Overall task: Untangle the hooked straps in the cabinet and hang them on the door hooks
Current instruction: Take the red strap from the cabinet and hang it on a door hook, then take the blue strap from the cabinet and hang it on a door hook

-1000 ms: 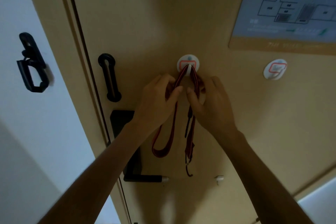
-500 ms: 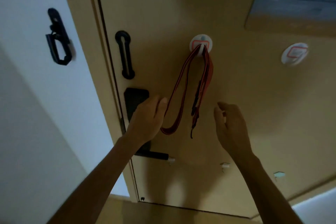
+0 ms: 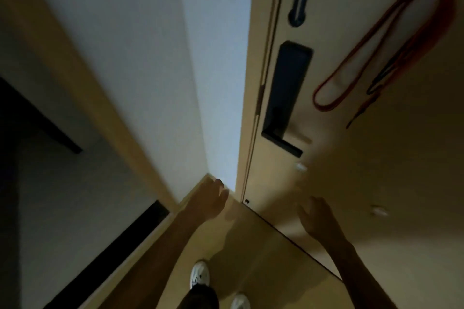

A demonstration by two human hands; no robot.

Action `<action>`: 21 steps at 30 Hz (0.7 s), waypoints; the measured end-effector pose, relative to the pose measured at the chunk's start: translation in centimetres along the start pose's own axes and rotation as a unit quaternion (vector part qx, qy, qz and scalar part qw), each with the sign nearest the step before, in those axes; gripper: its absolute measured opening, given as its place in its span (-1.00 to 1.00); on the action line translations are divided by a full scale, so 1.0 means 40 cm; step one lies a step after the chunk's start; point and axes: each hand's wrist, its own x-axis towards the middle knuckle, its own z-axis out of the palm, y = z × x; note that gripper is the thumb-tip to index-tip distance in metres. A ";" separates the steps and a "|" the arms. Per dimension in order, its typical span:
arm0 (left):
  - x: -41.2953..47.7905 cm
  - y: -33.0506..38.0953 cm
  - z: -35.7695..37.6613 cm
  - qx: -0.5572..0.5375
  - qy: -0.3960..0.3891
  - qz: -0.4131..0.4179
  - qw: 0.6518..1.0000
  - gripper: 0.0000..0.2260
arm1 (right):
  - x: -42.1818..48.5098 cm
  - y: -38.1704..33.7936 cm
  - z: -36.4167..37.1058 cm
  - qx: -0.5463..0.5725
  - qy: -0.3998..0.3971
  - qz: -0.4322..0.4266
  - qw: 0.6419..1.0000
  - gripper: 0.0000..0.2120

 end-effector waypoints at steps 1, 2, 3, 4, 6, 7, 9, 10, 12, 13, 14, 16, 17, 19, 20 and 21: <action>-0.033 -0.040 0.011 -0.001 -0.004 -0.026 1.000 -0.65 | 0.003 -0.019 0.033 -0.017 -0.029 -0.018 0.999 -0.59; -0.069 -0.080 0.021 -0.001 -0.005 -0.052 0.999 -0.64 | 0.005 -0.040 0.066 -0.036 -0.053 -0.039 0.997 -0.55; -0.107 -0.117 0.032 0.001 -0.004 -0.079 0.997 -0.62 | 0.003 -0.065 0.099 -0.048 -0.074 -0.058 0.994 -0.52; -0.147 -0.153 0.042 0.005 -0.004 -0.107 0.994 -0.60 | -0.006 -0.098 0.126 -0.050 -0.093 -0.078 0.991 -0.53; -0.234 -0.218 0.060 0.008 -0.012 -0.163 0.987 -0.57 | -0.032 -0.170 0.177 -0.061 -0.132 -0.120 0.982 -0.53; -0.280 -0.250 0.067 0.003 -0.019 -0.193 0.981 -0.56 | -0.048 -0.207 0.204 -0.074 -0.151 -0.144 0.975 -0.52; -0.380 -0.317 0.081 -0.014 -0.018 -0.249 0.968 -0.55 | -0.082 -0.279 0.263 -0.114 -0.188 -0.189 0.957 -0.52; -0.435 -0.351 0.087 -0.026 -0.009 -0.273 0.962 -0.54 | -0.101 -0.313 0.295 -0.135 -0.205 -0.212 0.946 -0.51; -0.552 -0.419 0.098 -0.055 0.014 -0.319 0.946 -0.54 | -0.147 -0.381 0.362 -0.164 -0.232 -0.251 0.925 -0.51; -0.614 -0.454 0.103 -0.073 0.028 -0.342 0.936 -0.55 | -0.173 -0.414 0.400 -0.175 -0.242 -0.267 0.916 -0.52; -0.679 -0.488 0.108 -0.091 0.041 -0.365 0.926 -0.55 | -0.204 -0.448 0.439 -0.188 -0.252 -0.283 0.906 -0.51; -0.812 -0.554 0.117 -0.124 0.067 -0.408 0.902 -0.56 | -0.282 -0.520 0.522 -0.217 -0.274 -0.318 0.881 -0.50; -0.884 -0.586 0.122 -0.140 0.084 -0.429 0.888 -0.56 | -0.331 -0.559 0.566 -0.231 -0.285 -0.335 0.868 -0.49; -1.028 -0.647 0.134 -0.168 0.123 -0.469 0.859 -0.56 | -0.441 -0.634 0.656 -0.252 -0.301 -0.377 0.839 -0.48; -1.102 -0.676 0.143 -0.181 0.141 -0.487 0.842 -0.55 | -0.500 -0.670 0.702 -0.260 -0.310 -0.401 0.822 -0.48; -1.177 -0.702 0.153 -0.194 0.158 -0.506 0.825 -0.55 | -0.558 -0.704 0.749 -0.267 -0.320 -0.422 0.805 -0.48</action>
